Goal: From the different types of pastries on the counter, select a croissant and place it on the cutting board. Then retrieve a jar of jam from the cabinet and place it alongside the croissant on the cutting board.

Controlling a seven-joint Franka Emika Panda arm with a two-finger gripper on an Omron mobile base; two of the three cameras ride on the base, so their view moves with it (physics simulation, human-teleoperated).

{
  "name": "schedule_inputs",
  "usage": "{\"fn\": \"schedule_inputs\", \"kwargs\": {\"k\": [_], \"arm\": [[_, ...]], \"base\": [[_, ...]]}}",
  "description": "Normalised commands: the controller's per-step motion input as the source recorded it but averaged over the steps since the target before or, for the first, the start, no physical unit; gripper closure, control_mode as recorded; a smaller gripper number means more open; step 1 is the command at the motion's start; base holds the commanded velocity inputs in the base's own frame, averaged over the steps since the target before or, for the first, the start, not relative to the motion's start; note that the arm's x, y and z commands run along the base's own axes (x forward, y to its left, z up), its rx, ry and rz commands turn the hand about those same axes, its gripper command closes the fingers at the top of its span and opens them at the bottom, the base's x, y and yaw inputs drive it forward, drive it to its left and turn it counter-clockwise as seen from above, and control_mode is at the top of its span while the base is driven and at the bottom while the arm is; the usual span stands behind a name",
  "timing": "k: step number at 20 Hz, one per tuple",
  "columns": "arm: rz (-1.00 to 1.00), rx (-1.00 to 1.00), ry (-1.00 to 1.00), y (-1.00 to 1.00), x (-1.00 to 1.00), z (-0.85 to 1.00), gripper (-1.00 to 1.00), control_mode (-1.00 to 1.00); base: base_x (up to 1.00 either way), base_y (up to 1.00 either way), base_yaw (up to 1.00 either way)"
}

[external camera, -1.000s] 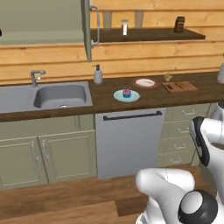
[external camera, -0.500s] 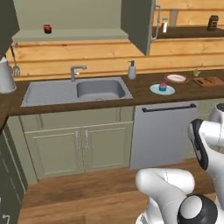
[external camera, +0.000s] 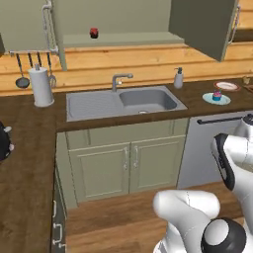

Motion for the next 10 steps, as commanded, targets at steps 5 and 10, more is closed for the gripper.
{"fn": "schedule_inputs", "kwargs": {"k": [5,10], "arm": [[0.00,0.00,0.00,0.00,0.00,0.00,-1.00,1.00],[0.00,0.00,0.00,0.00,0.00,0.00,-1.00,1.00]], "base": [[1.00,0.81,-0.33],[1.00,1.00,-0.25]]}}
